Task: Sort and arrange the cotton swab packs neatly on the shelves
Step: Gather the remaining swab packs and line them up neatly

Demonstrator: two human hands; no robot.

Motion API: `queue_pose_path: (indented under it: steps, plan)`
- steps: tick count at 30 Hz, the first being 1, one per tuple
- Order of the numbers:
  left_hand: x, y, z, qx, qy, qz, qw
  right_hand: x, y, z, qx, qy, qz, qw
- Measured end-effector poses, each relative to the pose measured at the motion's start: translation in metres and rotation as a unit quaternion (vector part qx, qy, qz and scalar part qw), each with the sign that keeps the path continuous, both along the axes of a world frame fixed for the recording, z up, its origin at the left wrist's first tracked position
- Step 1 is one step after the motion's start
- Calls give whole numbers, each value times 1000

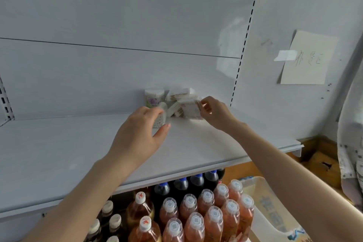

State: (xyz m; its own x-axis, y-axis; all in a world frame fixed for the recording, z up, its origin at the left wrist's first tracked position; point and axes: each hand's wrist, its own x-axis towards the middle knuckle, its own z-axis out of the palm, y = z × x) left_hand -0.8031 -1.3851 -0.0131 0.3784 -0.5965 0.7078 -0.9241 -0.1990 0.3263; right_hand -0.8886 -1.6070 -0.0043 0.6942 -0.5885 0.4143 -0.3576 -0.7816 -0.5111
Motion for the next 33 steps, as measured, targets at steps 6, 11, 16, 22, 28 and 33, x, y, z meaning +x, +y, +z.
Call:
queue_pose_path:
  steps: [6, 11, 16, 22, 28, 33]
  plan:
    - [-8, -27, 4, -10, 35, 20, 999, 9, -9, -4, 7, 36, 24, 999]
    - [0, -45, 10, -15, 37, 35, 999, 0, -2, 2, 55, -29, 117, 991]
    - [-4, -48, 13, -25, 76, 27, 996, -11, 8, 18, 157, -73, 247, 953]
    - [-1, -24, 11, -104, 158, 105, 976, 35, -19, 34, 48, -66, 40, 996]
    - [4, -7, 8, -123, 274, 103, 948, 74, -29, 35, 56, 86, 21, 995]
    - [11, -7, 7, -164, 304, 92, 934, 73, -39, 29, 120, -41, 51, 991]
